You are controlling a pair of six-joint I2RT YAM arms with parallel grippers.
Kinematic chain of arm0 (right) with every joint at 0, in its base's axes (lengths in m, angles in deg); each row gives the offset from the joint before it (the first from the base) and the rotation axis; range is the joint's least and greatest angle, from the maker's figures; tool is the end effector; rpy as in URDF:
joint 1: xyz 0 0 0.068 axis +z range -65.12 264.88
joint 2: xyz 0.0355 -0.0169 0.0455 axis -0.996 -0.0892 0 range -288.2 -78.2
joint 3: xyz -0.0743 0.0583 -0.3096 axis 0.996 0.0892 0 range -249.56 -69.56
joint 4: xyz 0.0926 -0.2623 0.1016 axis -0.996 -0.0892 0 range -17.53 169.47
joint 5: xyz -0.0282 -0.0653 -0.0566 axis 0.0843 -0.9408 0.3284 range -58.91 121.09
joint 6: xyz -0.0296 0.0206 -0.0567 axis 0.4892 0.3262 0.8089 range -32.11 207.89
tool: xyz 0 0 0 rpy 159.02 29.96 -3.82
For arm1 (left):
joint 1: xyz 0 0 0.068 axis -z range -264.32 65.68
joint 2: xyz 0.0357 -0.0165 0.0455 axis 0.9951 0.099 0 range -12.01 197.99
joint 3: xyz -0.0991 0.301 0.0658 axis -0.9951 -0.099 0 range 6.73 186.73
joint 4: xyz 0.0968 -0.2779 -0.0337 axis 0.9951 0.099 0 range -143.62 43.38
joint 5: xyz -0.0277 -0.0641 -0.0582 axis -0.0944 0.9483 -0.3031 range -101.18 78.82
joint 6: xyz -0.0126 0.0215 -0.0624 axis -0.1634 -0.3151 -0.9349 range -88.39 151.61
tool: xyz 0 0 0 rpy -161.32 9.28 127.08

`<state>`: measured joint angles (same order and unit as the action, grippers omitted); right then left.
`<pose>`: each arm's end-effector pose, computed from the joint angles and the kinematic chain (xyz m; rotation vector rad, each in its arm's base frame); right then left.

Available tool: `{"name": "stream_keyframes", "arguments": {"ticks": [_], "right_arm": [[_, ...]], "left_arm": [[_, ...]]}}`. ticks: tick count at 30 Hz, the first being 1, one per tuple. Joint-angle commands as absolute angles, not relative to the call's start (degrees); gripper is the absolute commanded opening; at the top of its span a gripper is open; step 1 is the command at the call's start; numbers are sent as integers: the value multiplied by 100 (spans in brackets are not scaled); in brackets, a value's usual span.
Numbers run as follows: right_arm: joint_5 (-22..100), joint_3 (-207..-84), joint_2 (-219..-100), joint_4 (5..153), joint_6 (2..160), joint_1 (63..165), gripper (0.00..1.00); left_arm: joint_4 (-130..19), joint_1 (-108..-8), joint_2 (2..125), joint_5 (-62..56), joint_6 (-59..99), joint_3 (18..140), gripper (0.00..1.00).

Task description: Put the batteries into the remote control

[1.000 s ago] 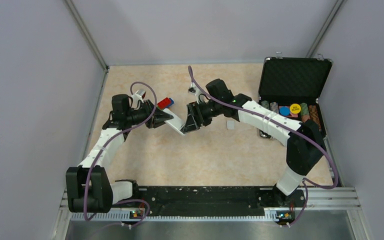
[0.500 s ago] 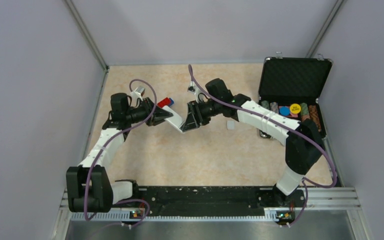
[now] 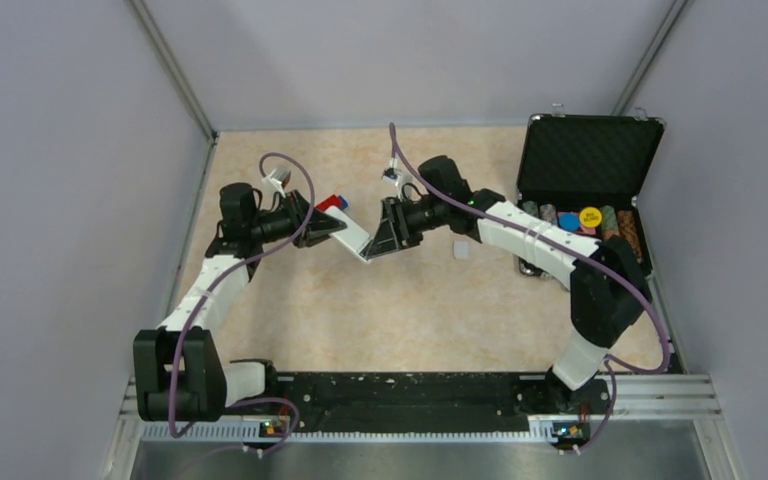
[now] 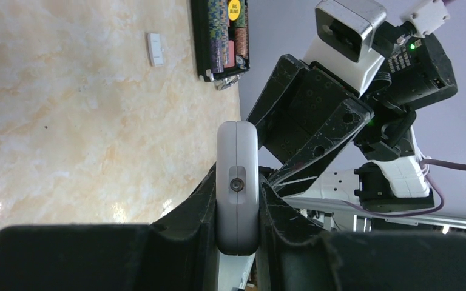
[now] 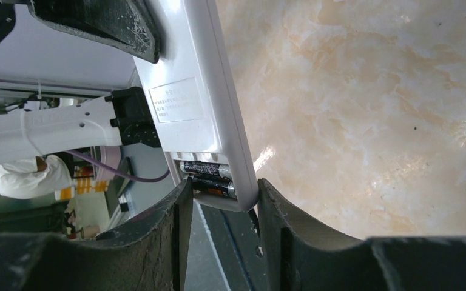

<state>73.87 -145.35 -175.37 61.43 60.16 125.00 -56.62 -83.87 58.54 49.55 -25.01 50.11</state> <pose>0.3063 0.3057 0.3085 -0.7077 2.3616 1.4271 0.2838 -0.0490 0.2955 -0.2744 2.1373 -1.6599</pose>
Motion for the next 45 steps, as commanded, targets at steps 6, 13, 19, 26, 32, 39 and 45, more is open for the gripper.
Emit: {"name": "stream_keyframes", "arguments": {"ticks": [6,13,19,26,32,39,45], "right_arm": [[7190,-14251,-17551,6606,5787,12308,46],[7673,-13960,-17103,7570,4996,12102,72],[8265,-13771,-16816,8911,4040,12009,77],[6954,-13906,-16453,7664,4935,11896,77],[3499,-14091,-16412,5376,6167,11872,70],[1784,-14160,-17126,4587,6290,11844,46],[1362,-14290,-17865,4476,6178,11870,37]], "left_arm": [[-6745,-8348,5786,5872,-3289,5035,0],[-5467,-8349,5692,5482,-2119,5364,0],[-4947,-8352,5586,5398,-1450,5547,0],[-4668,-8352,5508,5176,-1088,5567,0],[-4449,-8360,5437,4883,-954,5567,0],[-4157,-8378,5381,4326,-854,5560,0],[-4112,-8396,5403,4086,-972,5522,0]]}}
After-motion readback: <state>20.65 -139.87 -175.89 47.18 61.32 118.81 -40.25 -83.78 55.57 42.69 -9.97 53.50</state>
